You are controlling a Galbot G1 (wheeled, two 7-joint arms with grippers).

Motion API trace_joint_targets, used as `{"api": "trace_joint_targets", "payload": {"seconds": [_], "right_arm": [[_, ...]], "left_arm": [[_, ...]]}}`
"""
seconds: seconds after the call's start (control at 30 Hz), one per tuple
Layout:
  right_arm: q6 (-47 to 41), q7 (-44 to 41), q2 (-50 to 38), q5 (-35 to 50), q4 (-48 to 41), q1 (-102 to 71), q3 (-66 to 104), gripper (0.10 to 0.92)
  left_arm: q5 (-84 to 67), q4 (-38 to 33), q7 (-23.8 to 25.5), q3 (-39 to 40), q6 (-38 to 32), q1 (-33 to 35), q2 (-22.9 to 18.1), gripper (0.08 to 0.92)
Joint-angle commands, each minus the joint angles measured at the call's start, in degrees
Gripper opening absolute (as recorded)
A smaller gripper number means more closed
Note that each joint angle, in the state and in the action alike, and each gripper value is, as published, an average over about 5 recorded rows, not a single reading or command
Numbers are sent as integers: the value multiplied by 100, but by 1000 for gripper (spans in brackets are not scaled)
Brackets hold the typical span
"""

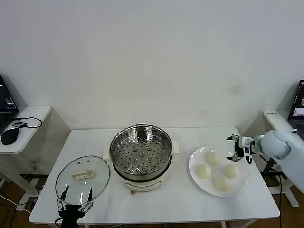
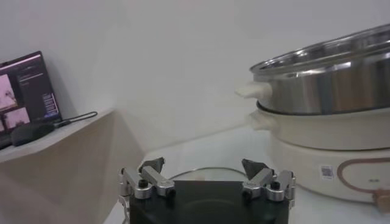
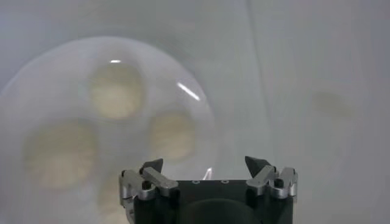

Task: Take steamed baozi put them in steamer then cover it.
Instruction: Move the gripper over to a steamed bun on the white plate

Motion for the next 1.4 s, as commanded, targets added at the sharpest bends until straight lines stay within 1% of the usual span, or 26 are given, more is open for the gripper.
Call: {"api": "trace_joint_targets", "payload": {"seconds": [0.03, 0.23, 0.4, 0.73, 1.0, 1.1, 1.27, 1.4], "right_arm": [[173, -626, 332, -48, -738, 1001, -1179, 823], [354, -442, 989, -213, -1149, 1031, -1331, 823], [353, -360, 1327, -320, -1353, 983, -1339, 823], [353, -397, 1527, -656, -1637, 998, -1425, 823], [314, -394, 1544, -730, -1711, 906, -1372, 817], [303, -384, 1581, -751, -1753, 873, -1336, 786], [248, -371, 1608, -788, -1762, 824, -1280, 708], [222, -378, 1594, -793, -1753, 832, -1269, 684]], "left_arm": [[18, 28, -4, -6, 0, -7, 4, 823], [15, 19, 4, -98, -5, 53, 6, 823], [16, 27, 6, -163, -7, 93, 19, 823], [16, 0, -2, -214, -8, 128, 9, 823], [12, -17, -8, -250, -22, 164, -1, 823], [14, -30, -10, -250, -22, 169, -10, 823], [18, -37, -13, -253, -22, 176, -14, 823], [15, -36, -15, -265, -22, 178, -12, 823]]}}
